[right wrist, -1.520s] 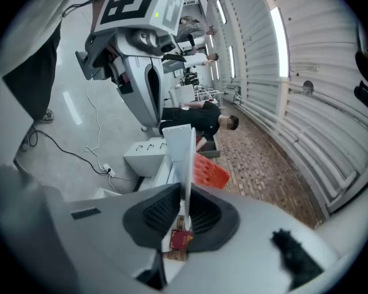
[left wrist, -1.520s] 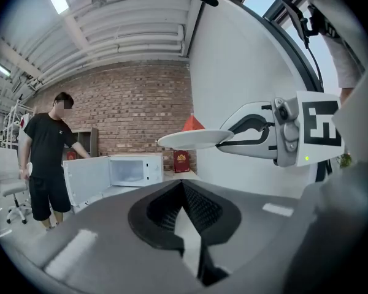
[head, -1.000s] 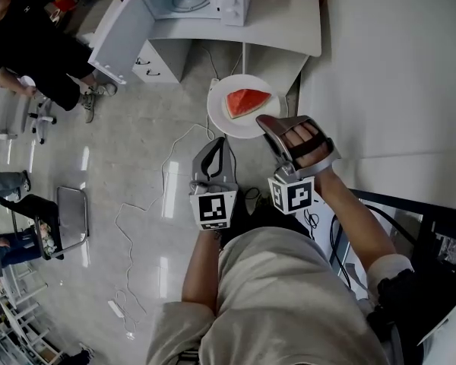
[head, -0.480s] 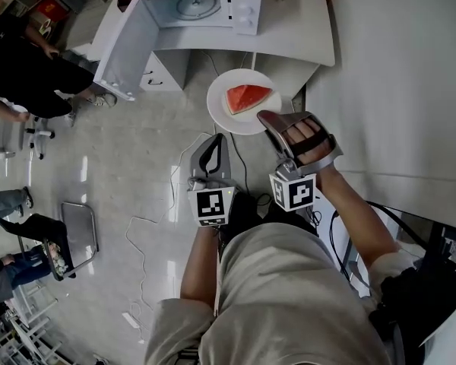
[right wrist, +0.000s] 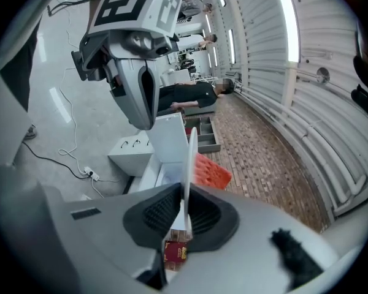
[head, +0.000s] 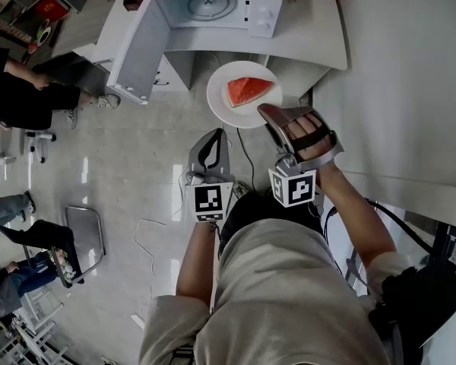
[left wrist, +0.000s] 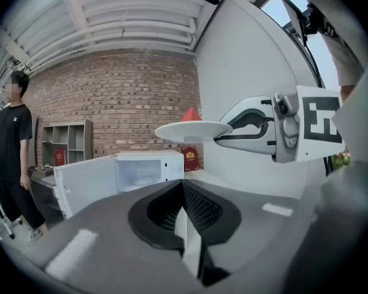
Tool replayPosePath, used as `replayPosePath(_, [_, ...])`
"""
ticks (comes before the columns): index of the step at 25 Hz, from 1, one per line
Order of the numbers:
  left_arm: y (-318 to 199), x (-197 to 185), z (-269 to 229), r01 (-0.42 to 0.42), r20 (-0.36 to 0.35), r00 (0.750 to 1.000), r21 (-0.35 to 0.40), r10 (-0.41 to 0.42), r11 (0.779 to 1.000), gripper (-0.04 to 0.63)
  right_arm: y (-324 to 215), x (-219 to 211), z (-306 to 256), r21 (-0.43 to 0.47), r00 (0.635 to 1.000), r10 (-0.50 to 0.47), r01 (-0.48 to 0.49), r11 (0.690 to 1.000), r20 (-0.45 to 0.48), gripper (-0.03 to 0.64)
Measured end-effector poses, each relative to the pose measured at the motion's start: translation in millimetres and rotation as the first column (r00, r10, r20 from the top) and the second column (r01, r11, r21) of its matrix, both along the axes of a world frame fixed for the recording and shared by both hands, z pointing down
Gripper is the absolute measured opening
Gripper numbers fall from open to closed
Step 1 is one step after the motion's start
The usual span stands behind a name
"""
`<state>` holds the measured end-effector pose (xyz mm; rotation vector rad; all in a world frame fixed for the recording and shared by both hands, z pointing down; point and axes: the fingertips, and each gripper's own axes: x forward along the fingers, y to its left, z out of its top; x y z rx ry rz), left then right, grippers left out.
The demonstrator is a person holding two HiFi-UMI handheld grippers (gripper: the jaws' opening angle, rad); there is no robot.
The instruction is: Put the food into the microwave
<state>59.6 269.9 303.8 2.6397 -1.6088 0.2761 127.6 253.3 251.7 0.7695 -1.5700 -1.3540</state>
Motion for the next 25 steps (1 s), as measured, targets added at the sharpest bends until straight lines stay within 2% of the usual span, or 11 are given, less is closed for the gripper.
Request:
replayPosePath(7, [-8.5, -18.1, 0.9, 0.015, -0.017, 1.0, 0.01, -0.015, 1.0, 0.008, -12.2, -14.8, 2.7, 0.0, 1.0, 0.006, -0.006, 1.0, -0.014, 0.028])
replayPosePath(16, [-29.5, -27.8, 1.9, 0.054, -0.039, 0.998, 0.035, -0.052, 0.998, 0.008, -36.9, -32.2, 6.1, 0.006, 0.999, -0.039, 0.039, 0.999, -0.023, 0.028])
replayPosePath(25, [-74.5, -40.7, 17.0, 0.124, -0.026, 0.992, 0.041, -0.123, 0.991, 0.008, -95.1, -41.7, 23.9, -0.002, 0.998, -0.065, 0.065, 0.998, 0.005, 0.028])
